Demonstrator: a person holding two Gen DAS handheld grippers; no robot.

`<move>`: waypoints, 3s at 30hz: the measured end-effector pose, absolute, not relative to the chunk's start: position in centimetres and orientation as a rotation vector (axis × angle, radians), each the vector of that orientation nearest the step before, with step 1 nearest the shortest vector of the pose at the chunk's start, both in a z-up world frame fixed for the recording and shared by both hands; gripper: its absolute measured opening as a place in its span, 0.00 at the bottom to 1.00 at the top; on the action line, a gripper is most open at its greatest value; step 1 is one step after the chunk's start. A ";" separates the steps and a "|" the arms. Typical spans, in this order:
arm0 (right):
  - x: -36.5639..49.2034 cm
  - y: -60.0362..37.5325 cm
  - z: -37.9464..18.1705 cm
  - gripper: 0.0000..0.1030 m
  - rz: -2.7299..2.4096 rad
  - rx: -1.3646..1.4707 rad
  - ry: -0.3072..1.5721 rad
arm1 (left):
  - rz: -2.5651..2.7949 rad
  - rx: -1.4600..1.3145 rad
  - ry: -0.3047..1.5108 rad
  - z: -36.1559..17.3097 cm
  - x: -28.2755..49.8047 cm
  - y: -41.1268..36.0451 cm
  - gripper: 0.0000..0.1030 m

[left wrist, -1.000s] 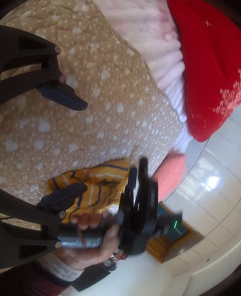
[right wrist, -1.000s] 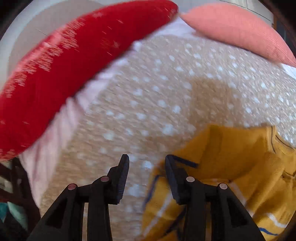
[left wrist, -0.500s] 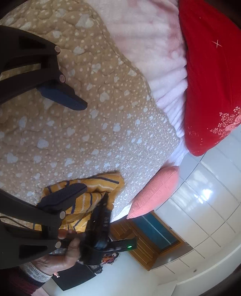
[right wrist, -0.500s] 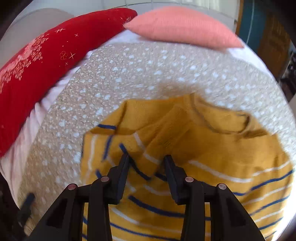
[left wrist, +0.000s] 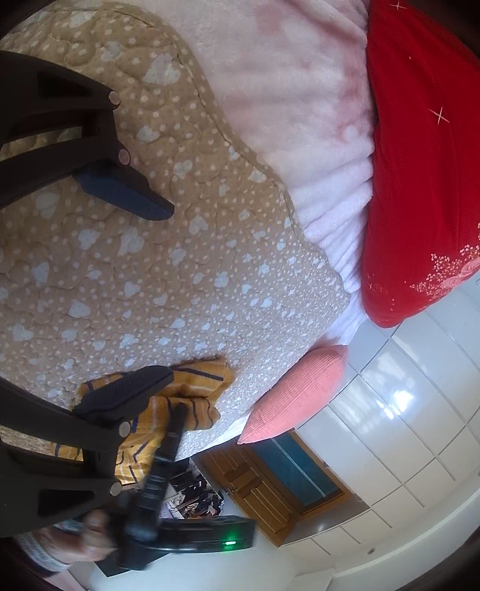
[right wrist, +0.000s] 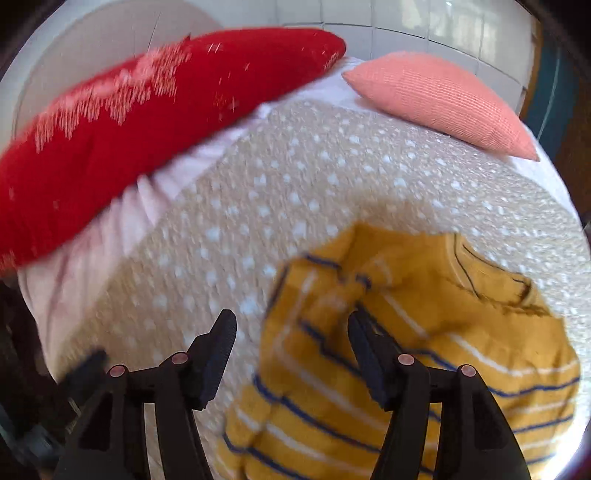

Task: Fold small clothes

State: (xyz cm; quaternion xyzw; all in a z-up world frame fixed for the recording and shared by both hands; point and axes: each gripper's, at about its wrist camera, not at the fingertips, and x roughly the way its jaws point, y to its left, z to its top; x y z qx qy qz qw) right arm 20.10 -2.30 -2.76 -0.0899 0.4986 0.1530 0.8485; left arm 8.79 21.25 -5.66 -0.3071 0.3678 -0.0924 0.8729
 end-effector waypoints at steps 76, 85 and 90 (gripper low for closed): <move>10.5 -42.4 -4.3 0.85 0.094 0.639 0.749 | -0.588 -0.097 0.991 -0.5 12.8 -12.6 0.91; 15.3 -43.5 -9.5 0.49 0.314 0.955 0.781 | -0.772 -0.246 1.202 -6.4 18.7 -13.6 0.96; 15.4 -42.1 -6.3 0.38 0.395 0.962 0.706 | -0.819 -0.221 1.147 -1.8 17.7 -14.7 0.80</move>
